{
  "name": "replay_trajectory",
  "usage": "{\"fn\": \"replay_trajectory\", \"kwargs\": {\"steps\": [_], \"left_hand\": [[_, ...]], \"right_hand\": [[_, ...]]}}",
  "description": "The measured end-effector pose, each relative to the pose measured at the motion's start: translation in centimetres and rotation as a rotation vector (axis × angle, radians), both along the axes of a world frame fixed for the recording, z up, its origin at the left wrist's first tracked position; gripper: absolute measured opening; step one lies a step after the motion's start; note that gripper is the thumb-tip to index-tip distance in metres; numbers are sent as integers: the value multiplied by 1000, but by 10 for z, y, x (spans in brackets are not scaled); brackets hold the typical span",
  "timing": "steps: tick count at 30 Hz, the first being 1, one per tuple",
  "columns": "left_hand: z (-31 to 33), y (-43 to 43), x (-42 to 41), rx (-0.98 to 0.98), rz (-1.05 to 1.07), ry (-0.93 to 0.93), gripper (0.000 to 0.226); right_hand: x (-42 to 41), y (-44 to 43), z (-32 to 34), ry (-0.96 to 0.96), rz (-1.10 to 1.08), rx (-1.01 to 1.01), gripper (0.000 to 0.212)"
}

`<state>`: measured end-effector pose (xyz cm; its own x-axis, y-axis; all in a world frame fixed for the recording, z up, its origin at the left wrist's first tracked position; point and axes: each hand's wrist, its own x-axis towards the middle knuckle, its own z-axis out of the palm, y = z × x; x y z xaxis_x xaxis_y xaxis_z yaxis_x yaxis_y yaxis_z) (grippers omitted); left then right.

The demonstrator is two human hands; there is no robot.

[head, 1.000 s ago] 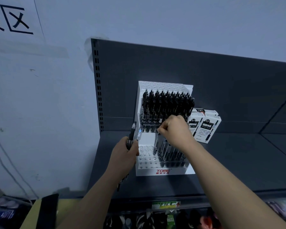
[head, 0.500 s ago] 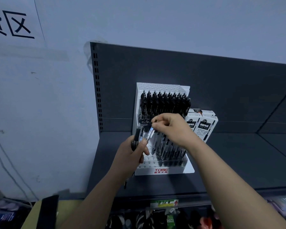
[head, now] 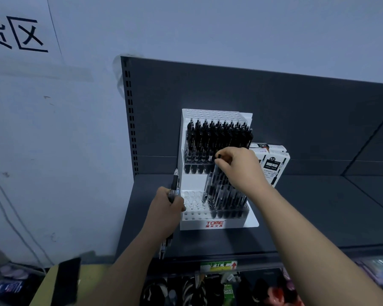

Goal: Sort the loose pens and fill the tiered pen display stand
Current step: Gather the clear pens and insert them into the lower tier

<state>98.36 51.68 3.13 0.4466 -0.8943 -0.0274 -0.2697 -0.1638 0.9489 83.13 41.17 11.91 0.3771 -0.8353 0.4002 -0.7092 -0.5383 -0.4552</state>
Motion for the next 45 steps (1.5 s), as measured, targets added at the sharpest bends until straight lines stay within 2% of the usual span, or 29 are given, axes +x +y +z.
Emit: {"fn": "replay_trajectory", "kwargs": {"steps": [5,9,12,16,20,25,30,32,35,37,39,42,45], "left_hand": [[1,1,1,-52,12,-21,19],[3,-1,1,-72,33,125,25],[3,0,2,-85,30,202,23],[8,4,0,-112,-26,137,26],[15,5,-4,-156,-53,107,29],[23,3,-13,-190,-132,102,27],[23,2,-20,-220,-174,56,25],[22,4,-21,-230,-173,61,26],[21,4,-24,-236,-208,42,28],[23,5,-26,-233,-227,39,25],[23,4,-25,-240,-216,128,21],[19,5,-18,-219,-89,246,21],[8,5,-6,-152,51,128,28]], "right_hand": [[7,-3,-7,125,17,18,17],[10,-2,-22,253,65,16,22],[10,-5,-26,274,69,-19,21],[11,-7,-23,278,56,4,22],[9,4,-10,125,136,29,25],[6,24,2,-57,330,345,16],[-2,22,3,-271,307,479,12],[-3,22,5,-289,313,521,9],[-1,23,4,-274,293,529,17],[-1,24,4,-252,310,524,10],[-3,25,6,-276,300,527,3],[-14,19,14,-414,185,502,3],[-24,7,15,-452,101,354,9]]}}
